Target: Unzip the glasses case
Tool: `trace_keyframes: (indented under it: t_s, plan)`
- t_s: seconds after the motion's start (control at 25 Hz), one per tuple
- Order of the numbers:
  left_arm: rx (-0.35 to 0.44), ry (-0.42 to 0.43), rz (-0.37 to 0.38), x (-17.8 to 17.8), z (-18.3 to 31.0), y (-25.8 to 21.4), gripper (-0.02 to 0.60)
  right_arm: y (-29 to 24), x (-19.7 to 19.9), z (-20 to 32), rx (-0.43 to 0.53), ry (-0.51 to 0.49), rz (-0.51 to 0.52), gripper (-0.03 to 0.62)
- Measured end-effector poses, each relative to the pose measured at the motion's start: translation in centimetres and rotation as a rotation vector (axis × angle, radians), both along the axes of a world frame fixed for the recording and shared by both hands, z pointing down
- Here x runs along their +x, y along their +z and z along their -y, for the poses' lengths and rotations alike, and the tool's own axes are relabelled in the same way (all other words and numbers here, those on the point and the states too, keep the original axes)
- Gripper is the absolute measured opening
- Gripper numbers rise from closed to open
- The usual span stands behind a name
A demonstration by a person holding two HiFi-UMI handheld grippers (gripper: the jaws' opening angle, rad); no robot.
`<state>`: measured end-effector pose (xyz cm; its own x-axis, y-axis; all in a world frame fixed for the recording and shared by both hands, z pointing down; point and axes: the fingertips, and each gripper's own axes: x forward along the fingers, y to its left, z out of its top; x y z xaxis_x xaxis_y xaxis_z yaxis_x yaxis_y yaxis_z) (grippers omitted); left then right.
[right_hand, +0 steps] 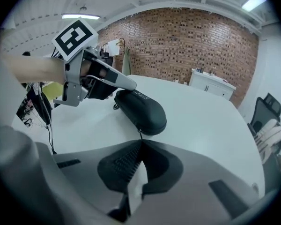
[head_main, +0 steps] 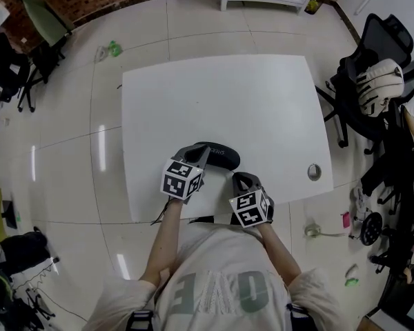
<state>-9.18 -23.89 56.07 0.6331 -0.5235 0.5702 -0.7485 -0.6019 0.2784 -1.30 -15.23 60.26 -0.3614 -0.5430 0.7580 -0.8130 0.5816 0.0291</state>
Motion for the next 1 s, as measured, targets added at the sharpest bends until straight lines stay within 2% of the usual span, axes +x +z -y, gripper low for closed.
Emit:
trace_keyframes:
  t_s: [0.2,0.36,0.52,0.64,0.8,0.92,1.0]
  plan:
    - [0.004,-0.054,-0.013,-0.1,0.1,-0.1,0.003,-0.5,-0.4,-0.1,0.006,-0.103,0.038,-0.002]
    - [0.007,-0.082,-0.017,-0.1,-0.1,0.0,0.003,-0.2,-0.9,-0.3,0.009,-0.169,0.014,-0.002]
    - [-0.001,-0.088,-0.026,0.0,-0.3,-0.2,0.003,0.3,-0.8,-0.1,-0.029,-0.157,0.026,-0.002]
    - [0.001,-0.088,-0.025,-0.1,-0.3,-0.2,0.003,0.9,-1.5,-0.5,-0.097,-0.143,0.079,0.0]
    - [0.0,-0.084,-0.031,-0.3,-0.2,-0.1,0.003,0.9,-1.8,-0.4,-0.131,-0.118,0.127,0.0]
    - [0.001,-0.081,-0.033,-0.3,-0.1,-0.2,0.003,0.9,-1.1,-0.3,-0.15,-0.116,0.107,0.005]
    - [0.001,-0.083,-0.037,-0.2,-0.1,-0.1,0.003,1.1,-0.4,-0.6,-0.162,-0.11,0.094,0.042]
